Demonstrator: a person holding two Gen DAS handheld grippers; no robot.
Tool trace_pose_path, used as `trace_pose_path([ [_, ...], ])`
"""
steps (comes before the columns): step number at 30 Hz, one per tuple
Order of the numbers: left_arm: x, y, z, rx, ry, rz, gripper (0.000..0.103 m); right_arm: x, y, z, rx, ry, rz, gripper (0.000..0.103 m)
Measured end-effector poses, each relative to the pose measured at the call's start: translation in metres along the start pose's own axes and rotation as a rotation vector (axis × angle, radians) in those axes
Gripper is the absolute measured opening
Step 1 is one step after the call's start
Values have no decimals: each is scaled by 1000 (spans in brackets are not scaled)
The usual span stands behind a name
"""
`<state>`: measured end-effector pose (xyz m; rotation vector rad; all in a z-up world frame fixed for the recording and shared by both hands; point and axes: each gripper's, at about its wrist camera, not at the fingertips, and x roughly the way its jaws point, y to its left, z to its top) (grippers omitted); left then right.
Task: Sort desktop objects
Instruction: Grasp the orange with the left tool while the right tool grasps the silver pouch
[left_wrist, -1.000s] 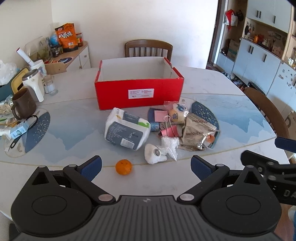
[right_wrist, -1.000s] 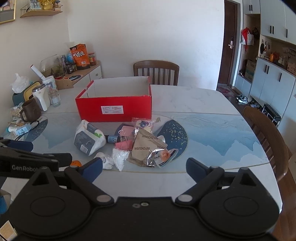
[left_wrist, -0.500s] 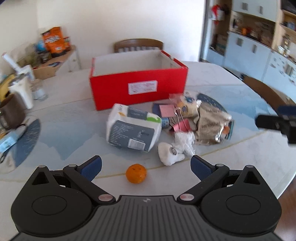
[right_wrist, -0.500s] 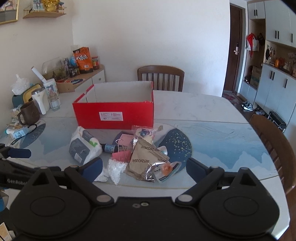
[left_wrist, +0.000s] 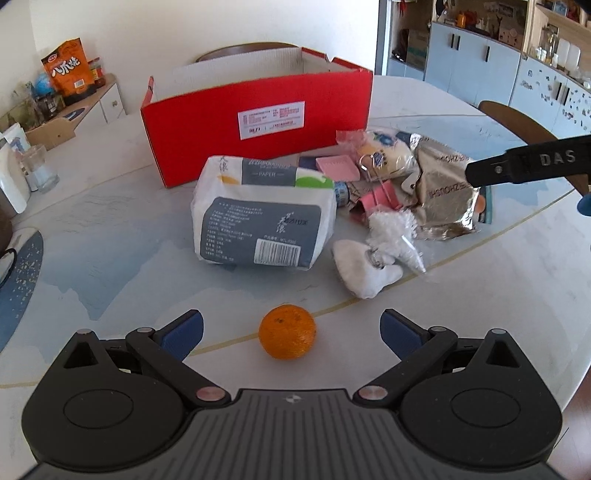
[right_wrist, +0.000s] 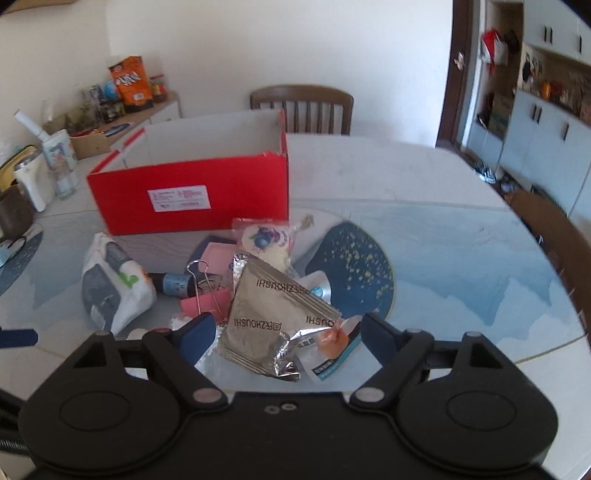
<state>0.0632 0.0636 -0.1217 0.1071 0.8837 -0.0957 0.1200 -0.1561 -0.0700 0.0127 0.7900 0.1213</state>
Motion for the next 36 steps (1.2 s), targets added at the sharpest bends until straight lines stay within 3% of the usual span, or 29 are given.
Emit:
trace_pose_path([
  [7,10,3,-2,11,5,-14,100,28,8,-4,135,72,-24,86],
  [16,16,6,-1,12,18,-41,90,54,12,5,285,86,-96,87],
  [26,26,8,0,23,63,-49,61,73,16,5,306,131,-134,79],
  [28,26,10,0,16,63,-48,59,75,19,6,290,134,-137,73],
  [33,26,13,3,22,66,-54,38,74,22,9,266,135,-117,61],
  [36,26,12,4,37,67,-55,35,72,21,10,263,137,-102,55],
])
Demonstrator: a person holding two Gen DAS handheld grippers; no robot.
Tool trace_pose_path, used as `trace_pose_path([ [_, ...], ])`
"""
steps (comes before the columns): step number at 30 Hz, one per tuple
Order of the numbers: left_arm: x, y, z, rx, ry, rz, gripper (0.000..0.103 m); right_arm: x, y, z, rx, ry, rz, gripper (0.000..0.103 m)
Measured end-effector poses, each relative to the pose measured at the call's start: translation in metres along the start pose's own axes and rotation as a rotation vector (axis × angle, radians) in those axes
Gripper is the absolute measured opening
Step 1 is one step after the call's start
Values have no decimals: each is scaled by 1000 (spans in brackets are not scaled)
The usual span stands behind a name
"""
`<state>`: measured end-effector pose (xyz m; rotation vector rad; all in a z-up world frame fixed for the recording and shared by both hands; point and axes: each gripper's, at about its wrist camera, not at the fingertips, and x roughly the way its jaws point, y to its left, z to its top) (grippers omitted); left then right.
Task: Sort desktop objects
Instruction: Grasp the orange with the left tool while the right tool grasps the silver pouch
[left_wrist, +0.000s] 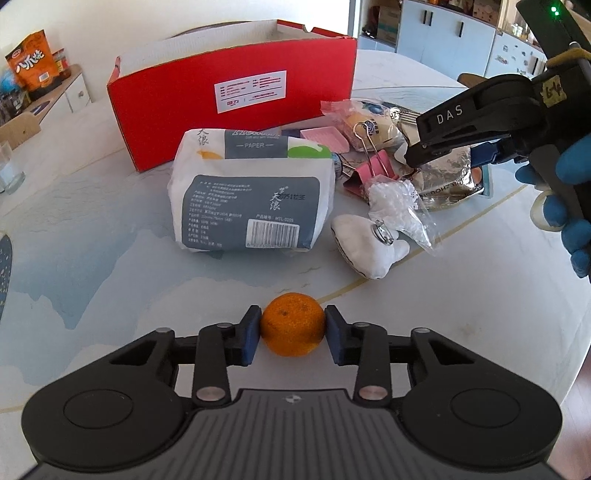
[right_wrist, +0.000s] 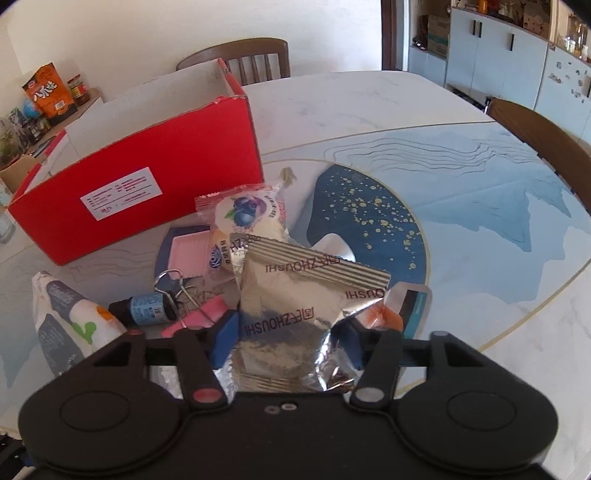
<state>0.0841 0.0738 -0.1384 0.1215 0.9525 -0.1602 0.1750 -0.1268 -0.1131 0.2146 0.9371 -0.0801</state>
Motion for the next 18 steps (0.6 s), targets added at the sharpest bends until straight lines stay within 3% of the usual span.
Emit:
trace_pose_path([
  [7,1,3,1,8,5,-8,34,-5,-2,-1,-21,-2,3,48],
  [18,-16,16,13,-4,-48,-9,34,-29,-4,6,-34,-29,12,46],
])
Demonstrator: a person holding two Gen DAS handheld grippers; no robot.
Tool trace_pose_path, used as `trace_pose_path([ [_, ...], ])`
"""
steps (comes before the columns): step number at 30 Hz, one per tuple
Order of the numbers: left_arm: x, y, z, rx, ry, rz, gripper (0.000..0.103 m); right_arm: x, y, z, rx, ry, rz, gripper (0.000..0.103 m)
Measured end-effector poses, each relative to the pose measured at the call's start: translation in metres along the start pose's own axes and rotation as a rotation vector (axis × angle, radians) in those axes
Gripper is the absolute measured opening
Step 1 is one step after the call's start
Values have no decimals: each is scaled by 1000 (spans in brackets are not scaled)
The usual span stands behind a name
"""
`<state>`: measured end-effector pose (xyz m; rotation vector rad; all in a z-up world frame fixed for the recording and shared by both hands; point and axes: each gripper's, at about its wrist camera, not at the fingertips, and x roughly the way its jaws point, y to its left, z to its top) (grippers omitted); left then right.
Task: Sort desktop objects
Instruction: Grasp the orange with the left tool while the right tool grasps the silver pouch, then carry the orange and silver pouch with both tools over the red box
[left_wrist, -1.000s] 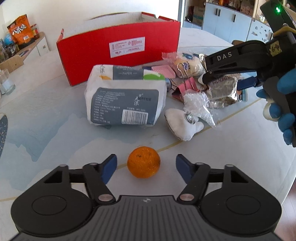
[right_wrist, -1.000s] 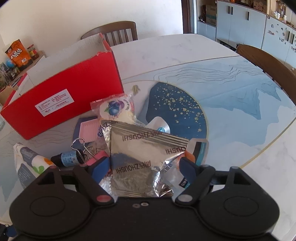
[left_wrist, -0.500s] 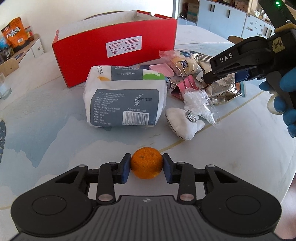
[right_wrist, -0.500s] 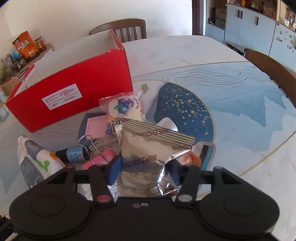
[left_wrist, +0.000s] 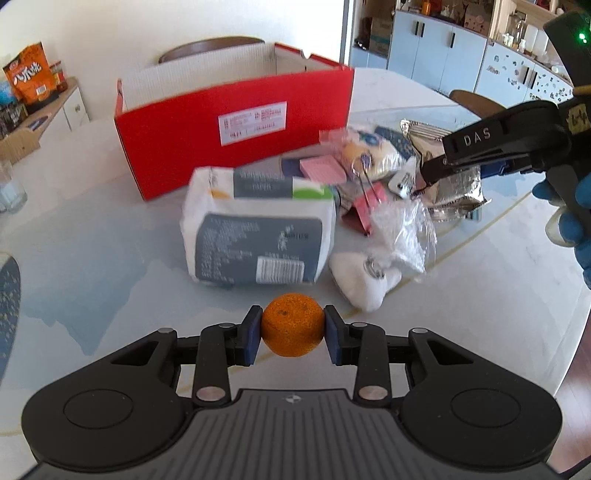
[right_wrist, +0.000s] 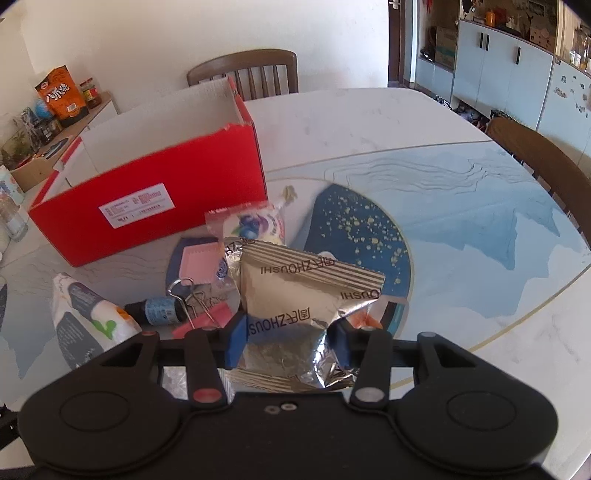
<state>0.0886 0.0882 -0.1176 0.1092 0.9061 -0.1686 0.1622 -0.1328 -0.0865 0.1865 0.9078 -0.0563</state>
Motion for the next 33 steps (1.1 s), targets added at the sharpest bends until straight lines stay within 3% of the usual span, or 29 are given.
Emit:
trace_pose_path([
  [21,-42,34,60,-24,-161,55,34,-48,13,29,-17,-63,74,46],
  [33,-52,51,102,-15,-233,102,34,-70,36,66,-128,-112,135,46],
])
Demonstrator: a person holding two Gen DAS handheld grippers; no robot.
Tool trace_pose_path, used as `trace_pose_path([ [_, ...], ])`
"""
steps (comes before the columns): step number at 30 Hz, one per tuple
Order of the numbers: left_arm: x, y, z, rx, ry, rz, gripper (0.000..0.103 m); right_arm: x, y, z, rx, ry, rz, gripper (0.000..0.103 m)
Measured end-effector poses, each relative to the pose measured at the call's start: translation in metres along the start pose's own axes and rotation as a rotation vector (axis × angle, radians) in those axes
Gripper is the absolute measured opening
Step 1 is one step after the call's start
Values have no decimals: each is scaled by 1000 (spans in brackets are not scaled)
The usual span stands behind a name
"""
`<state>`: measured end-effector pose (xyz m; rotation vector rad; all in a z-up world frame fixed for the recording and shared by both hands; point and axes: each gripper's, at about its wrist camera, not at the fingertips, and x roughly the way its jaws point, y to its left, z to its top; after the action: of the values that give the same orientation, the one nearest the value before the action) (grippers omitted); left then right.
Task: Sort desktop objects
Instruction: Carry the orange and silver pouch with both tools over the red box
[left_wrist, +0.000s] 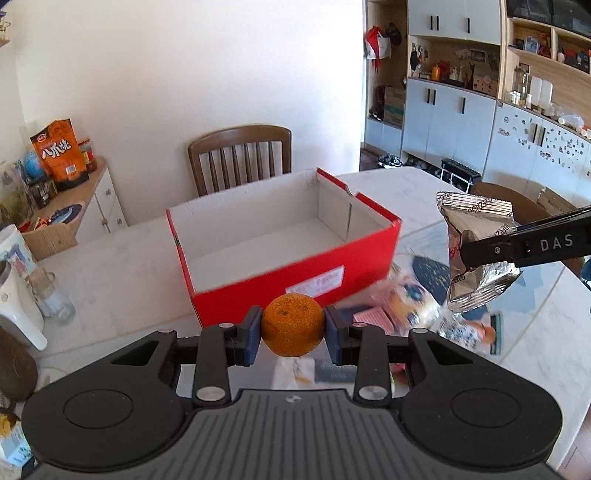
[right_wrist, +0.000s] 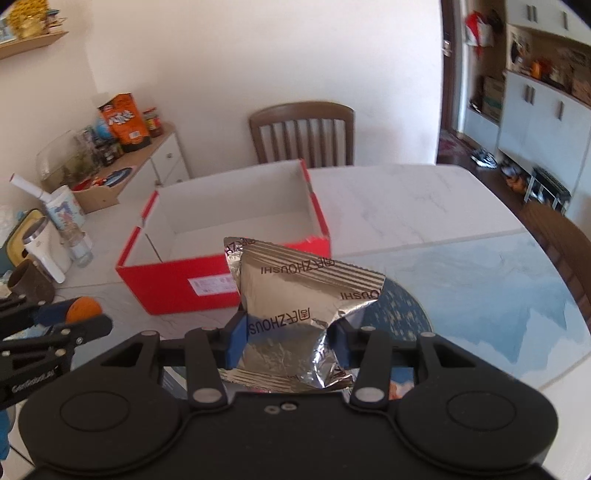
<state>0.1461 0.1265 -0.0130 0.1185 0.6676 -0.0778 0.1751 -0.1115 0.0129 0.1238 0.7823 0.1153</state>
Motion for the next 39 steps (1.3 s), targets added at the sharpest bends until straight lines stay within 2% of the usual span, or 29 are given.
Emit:
trace_pose_path([
  [15,45,17,51,-30,-3,85,34,40,5,69,-154,-17,97,46],
  [27,110,45,86,-41,62,120,34,89,7,112,-244,-9,136,46],
  [34,150,63,95,-36,116,140,34,129,11,124,-264,50,162,46],
  [39,183,76,100,-45,177,126,34,158,19,127,-295,115,178,46],
])
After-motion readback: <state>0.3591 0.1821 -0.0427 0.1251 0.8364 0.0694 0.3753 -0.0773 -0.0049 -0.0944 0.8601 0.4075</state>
